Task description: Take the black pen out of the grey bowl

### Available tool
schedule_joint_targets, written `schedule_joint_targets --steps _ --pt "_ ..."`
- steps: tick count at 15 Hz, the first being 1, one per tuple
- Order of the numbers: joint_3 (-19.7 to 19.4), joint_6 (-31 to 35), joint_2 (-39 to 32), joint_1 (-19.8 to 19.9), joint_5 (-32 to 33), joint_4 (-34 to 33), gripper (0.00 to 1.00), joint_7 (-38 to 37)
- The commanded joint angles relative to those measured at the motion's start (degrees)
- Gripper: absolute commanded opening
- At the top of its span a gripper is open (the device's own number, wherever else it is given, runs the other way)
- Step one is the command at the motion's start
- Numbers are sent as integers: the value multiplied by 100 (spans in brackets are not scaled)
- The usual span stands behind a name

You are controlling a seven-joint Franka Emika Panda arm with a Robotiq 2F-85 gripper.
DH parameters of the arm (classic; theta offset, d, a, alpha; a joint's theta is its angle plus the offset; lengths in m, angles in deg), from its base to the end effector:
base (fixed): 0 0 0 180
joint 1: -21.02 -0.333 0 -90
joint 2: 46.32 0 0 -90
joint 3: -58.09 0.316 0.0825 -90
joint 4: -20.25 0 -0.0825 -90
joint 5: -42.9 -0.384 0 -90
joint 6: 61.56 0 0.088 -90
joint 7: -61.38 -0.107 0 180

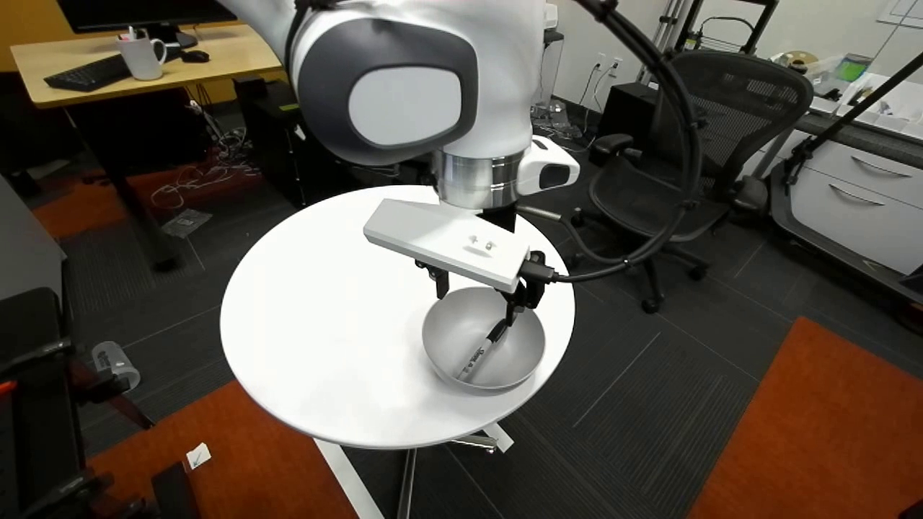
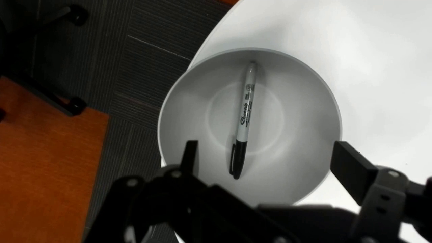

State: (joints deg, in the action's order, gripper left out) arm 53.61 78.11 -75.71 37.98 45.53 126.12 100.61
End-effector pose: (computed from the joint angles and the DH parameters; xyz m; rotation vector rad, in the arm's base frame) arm 0.6081 -0.2351 0.2542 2.9942 0.5385 0.0494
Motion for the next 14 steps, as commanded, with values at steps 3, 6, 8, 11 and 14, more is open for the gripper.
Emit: schedule_joint_targets --steps 3,6,8,11,14 --pt "51 133 -34 42 16 -17 100 -46" --pt "123 421 -213 74 -47 -66 100 -18" --pt "197 524 -364 134 -120 -109 100 26" --pt "250 627 -572 184 -153 -137 100 -11" --pt "264 794 -744 222 -145 -178 100 -56"
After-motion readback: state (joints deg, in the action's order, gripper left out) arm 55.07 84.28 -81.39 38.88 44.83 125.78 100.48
